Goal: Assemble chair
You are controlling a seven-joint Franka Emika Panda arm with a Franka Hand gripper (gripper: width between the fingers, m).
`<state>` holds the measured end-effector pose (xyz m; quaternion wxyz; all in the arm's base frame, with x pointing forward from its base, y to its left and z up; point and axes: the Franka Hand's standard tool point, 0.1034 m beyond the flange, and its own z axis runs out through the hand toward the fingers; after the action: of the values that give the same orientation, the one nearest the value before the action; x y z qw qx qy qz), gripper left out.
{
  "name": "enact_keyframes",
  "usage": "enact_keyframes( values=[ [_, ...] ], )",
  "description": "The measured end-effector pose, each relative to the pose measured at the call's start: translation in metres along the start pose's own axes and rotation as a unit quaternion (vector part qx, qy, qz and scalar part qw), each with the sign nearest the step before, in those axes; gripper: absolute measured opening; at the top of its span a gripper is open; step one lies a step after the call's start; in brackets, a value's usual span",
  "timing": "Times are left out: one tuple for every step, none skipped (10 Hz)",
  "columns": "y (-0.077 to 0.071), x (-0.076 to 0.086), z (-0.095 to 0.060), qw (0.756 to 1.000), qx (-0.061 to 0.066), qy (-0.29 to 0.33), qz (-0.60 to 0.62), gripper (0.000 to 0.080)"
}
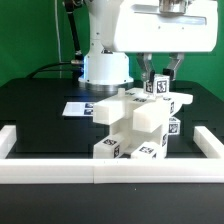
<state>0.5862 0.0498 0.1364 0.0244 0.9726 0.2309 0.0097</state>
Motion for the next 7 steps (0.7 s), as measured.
enact_keyframes(
  values=[
    [0.0,-0.0001,0.0,1.0,0.0,0.0,0.0,0.029],
    [0.0,-0.0008,-0.0005,1.0,0.0,0.0,0.0,0.029],
    [-0.0012,-0.0027,0.0002,1.0,0.001,-0.001,0.0,0.029],
    [-0.0034,-0.0041,0.0003,1.0,0.002,-0.001,0.0,0.029],
    [-0.0047,-0.0039,0.0002,1.0,0.002,-0.001,0.0,0.029],
    [-0.0049,-0.0037,0.0002,1.0,0.002,-0.001,0.0,0.029],
    [-0.0049,-0.0036,0.0002,1.0,0.002,-0.001,0.0,0.029]
  ],
)
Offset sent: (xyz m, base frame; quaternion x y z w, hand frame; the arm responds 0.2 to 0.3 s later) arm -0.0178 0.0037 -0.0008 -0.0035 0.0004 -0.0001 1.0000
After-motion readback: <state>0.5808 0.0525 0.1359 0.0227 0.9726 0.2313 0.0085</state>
